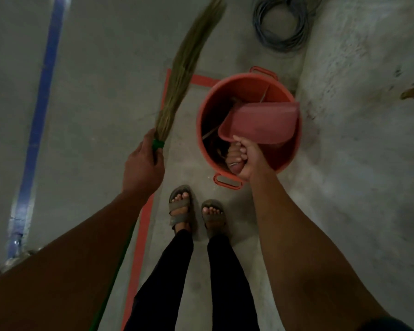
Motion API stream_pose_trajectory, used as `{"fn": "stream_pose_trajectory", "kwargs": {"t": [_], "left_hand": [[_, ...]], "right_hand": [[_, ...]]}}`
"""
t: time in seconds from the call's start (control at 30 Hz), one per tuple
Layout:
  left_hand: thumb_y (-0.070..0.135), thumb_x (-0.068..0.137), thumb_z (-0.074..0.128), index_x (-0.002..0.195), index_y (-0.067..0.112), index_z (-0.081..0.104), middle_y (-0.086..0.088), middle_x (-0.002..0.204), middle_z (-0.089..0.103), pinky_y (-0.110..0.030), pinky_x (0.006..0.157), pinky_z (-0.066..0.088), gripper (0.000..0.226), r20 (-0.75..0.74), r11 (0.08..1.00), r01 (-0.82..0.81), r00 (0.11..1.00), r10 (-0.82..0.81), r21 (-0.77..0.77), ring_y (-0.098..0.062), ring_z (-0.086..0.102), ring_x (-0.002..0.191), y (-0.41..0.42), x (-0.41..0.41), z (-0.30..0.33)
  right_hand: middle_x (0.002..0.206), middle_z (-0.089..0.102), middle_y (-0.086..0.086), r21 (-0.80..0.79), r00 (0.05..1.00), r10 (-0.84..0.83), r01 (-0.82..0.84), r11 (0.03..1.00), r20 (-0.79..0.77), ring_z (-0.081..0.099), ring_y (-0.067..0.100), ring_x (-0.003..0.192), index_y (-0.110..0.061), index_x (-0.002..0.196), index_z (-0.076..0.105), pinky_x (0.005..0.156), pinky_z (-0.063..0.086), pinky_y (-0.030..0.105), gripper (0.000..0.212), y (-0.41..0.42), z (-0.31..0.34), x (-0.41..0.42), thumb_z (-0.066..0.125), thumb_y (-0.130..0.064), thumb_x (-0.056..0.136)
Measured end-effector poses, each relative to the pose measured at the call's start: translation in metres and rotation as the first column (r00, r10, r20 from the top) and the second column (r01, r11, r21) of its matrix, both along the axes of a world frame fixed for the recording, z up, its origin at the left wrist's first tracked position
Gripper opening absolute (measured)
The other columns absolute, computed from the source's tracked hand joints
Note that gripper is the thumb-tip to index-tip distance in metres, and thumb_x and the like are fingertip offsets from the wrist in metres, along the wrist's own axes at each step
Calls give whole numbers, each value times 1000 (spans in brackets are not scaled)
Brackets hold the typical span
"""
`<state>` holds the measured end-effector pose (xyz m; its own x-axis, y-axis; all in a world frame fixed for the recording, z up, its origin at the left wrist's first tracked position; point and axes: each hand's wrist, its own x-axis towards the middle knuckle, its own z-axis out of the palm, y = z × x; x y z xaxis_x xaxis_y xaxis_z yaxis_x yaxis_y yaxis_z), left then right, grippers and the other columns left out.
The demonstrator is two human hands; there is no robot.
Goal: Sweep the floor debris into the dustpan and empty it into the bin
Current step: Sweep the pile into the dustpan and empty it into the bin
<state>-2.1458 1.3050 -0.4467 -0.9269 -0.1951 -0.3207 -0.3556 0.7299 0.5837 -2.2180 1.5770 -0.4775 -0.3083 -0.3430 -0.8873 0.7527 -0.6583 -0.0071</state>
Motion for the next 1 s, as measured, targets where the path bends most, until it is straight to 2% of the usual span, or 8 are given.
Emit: {"fn": "stream_pose_trajectory", "kwargs": {"t": [0.17,0.33,0.47,0.57,0.7,0.77,0.87,1.0], "left_hand": [[26,102,48,154,34,32,-12,120,69,-43,79,55,55,31,1000,-8,999,7,24,-34,66,94,1,12,-3],[27,104,49,155,33,33,-12,117,69,-43,77,58,55,13,998,39,999,-39,39,-28,66,85,0,12,2],[26,104,50,155,32,33,-14,118,70,-46,76,59,54,0,996,87,996,-87,32,-31,67,84,-4,2,-16],[25,104,51,155,31,34,-15,114,69,-44,72,57,54,-2,994,110,994,-110,23,-32,65,81,-4,-1,-32],[24,103,51,154,30,35,-14,113,69,-41,72,55,54,17,995,103,995,-103,11,-31,64,81,5,2,-40],[23,103,51,154,30,35,-15,113,69,-44,73,56,54,24,996,86,996,-87,28,-32,65,81,10,5,-38],[25,103,51,153,32,34,-14,112,70,-46,75,58,54,36,998,46,998,-48,47,-32,66,82,16,4,-29],[26,104,50,154,31,33,-13,113,70,-46,76,58,53,14,999,38,999,-38,38,-32,66,86,21,-5,-31]], "right_hand": [[41,34,-8,-198,988,-69,96,975,140,31,5,28,-15,58,43,30,33,21,37,-16,-11,15,52,-14,94],[40,35,-9,-261,994,-51,73,963,92,32,6,26,-17,63,43,29,31,18,33,-1,-7,18,52,-17,95],[41,35,-9,-259,999,-25,35,965,43,31,4,28,-18,69,41,32,25,14,32,12,-29,-7,53,-20,98],[42,35,-8,-152,987,-20,44,987,160,35,6,30,-21,64,38,40,16,7,39,19,-56,-20,56,-18,99],[41,35,-5,-129,953,-100,142,981,286,37,11,30,-21,61,35,33,26,16,47,21,-66,-7,52,-16,105],[42,34,-6,-127,952,-118,160,979,283,37,10,30,-24,64,34,30,29,19,45,20,-55,1,53,-14,103],[44,36,-8,-181,957,-143,192,965,253,37,7,30,-29,68,31,31,31,17,43,22,-37,12,55,-15,101],[43,35,-10,-226,976,-159,190,955,149,35,4,29,-25,66,35,32,28,14,39,25,-41,14,58,-16,96]]}}
